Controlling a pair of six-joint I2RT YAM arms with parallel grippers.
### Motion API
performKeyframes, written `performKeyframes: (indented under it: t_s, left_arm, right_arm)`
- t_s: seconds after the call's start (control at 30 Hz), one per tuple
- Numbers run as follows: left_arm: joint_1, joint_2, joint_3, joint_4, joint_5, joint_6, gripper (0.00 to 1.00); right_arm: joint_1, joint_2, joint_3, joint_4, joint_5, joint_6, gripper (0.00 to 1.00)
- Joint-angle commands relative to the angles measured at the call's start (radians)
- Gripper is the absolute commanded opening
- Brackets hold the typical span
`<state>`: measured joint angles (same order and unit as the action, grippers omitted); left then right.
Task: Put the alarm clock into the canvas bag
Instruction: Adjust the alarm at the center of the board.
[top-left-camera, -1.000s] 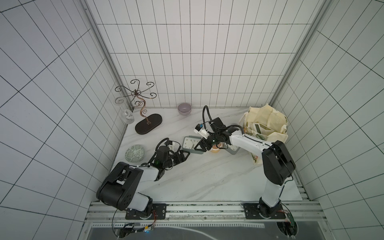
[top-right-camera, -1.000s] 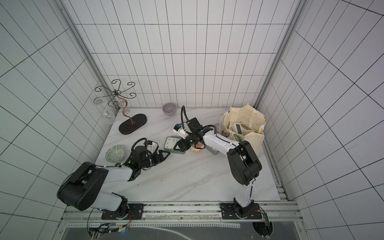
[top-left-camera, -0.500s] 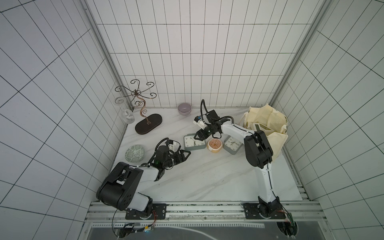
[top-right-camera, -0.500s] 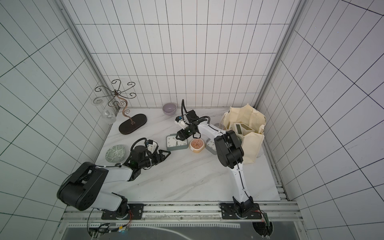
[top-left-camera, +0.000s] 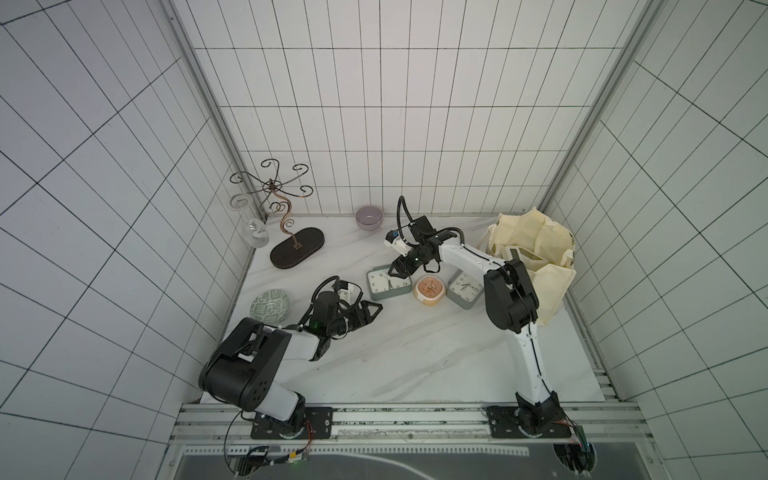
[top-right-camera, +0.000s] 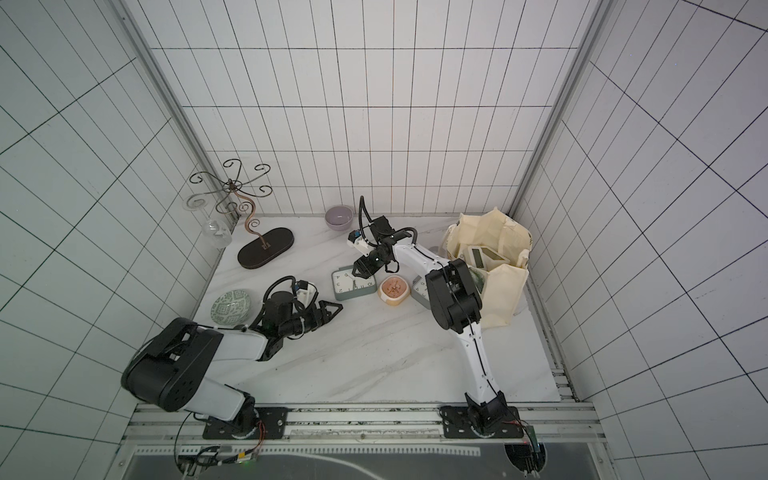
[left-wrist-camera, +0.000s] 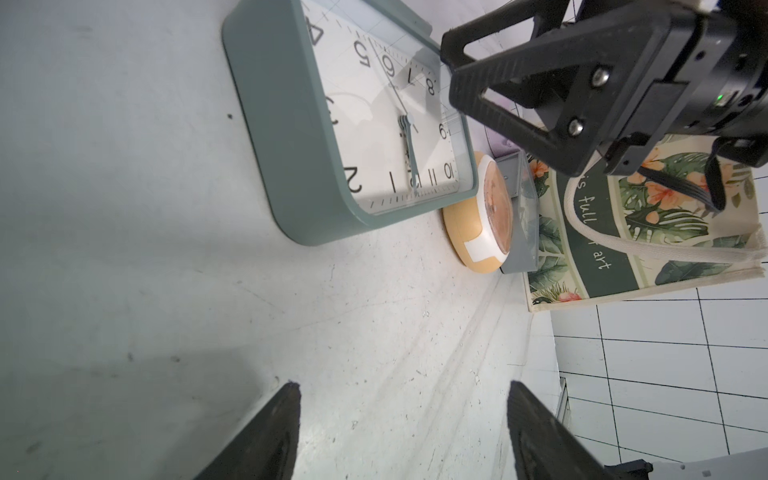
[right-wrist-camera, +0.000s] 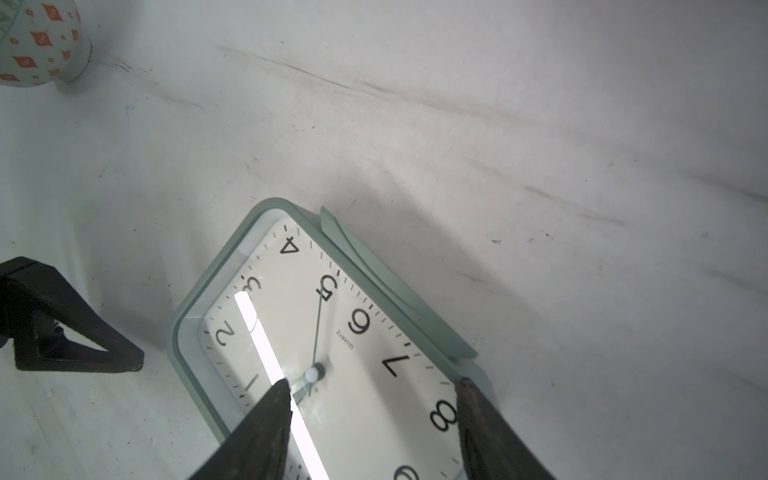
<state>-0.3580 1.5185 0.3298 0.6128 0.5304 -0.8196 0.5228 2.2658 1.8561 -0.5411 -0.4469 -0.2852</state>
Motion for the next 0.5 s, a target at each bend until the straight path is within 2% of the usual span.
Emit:
performKeyframes:
  t_s: [0.0, 0.47]
  left_arm:
    - [0.004, 0.011, 0.02, 0.036, 0.014, -0.001, 0.76]
    - [0.005, 0.008, 0.021, 0.034, 0.01, -0.008, 0.76]
  right_arm:
    - [-0.026, 0.004, 0.102, -0.028, 0.006, -0.038, 0.64]
    - [-0.05, 0.167, 0.273, -0.072, -0.067, -0.078, 0.64]
